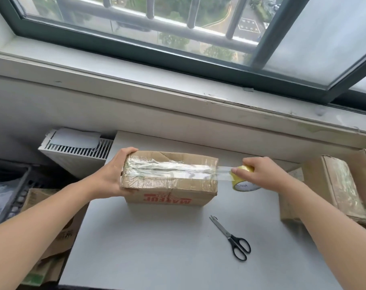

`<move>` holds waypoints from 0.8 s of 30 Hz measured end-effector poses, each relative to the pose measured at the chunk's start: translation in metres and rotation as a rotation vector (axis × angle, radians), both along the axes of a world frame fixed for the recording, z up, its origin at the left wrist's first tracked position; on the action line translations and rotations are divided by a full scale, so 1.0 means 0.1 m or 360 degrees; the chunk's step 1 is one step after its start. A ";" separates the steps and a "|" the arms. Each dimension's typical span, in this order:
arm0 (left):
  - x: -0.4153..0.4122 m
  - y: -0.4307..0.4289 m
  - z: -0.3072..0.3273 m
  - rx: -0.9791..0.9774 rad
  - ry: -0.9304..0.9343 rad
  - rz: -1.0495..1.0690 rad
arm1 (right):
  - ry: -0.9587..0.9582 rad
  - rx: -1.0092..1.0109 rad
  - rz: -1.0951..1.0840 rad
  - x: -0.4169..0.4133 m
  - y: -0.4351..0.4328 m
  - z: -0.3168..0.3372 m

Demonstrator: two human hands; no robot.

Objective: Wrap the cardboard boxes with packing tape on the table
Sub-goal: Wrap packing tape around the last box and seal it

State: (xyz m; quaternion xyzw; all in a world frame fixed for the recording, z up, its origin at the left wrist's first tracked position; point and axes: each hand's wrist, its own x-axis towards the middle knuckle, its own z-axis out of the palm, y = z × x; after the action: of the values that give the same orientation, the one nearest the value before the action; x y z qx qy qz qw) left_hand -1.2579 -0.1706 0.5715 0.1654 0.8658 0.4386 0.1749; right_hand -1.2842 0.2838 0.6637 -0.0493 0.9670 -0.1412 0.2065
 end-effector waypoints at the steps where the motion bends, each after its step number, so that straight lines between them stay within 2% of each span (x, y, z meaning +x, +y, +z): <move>1: 0.00 0.00 0.00 0.0002 -0.0003 0.0000 | 0.0011 0.0001 -0.0020 0.02 0.00 -0.06; 9: 0.00 0.01 0.01 -0.0032 -0.0055 -0.0001 | -0.0065 -0.0082 -0.0162 0.11 -0.04 -0.46; 13: 0.00 0.00 0.10 -0.0156 -0.0088 -0.0077 | -0.0119 -0.0155 -0.0153 0.14 -0.19 -0.66; 15: 0.02 -0.01 0.17 -0.0462 0.0075 -0.0157 | -0.0110 -0.0216 -0.0174 0.14 -0.24 -0.75; 17: 0.03 0.05 0.31 -0.1097 0.0334 -0.0252 | -0.0091 -0.0262 -0.0193 0.16 -0.25 -0.80; 19: 0.05 0.26 0.50 -0.1655 0.0346 -0.0349 | -0.0077 -0.0269 -0.0183 0.18 -0.26 -0.82; 21: 0.07 0.55 0.56 -0.1759 0.0283 -0.0391 | -0.0061 -0.0271 -0.0163 0.20 -0.29 -0.84; 24: 0.06 0.97 0.49 -0.1661 0.0272 -0.0362 | -0.0036 -0.0292 -0.0158 0.21 -0.33 -0.86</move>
State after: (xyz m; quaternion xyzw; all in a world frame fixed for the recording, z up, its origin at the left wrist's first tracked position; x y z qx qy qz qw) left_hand -1.2515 -0.0732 0.6210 0.1842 0.9565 -0.0864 0.2091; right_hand -1.2628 0.2508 0.5780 -0.0185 0.9488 -0.2398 0.2049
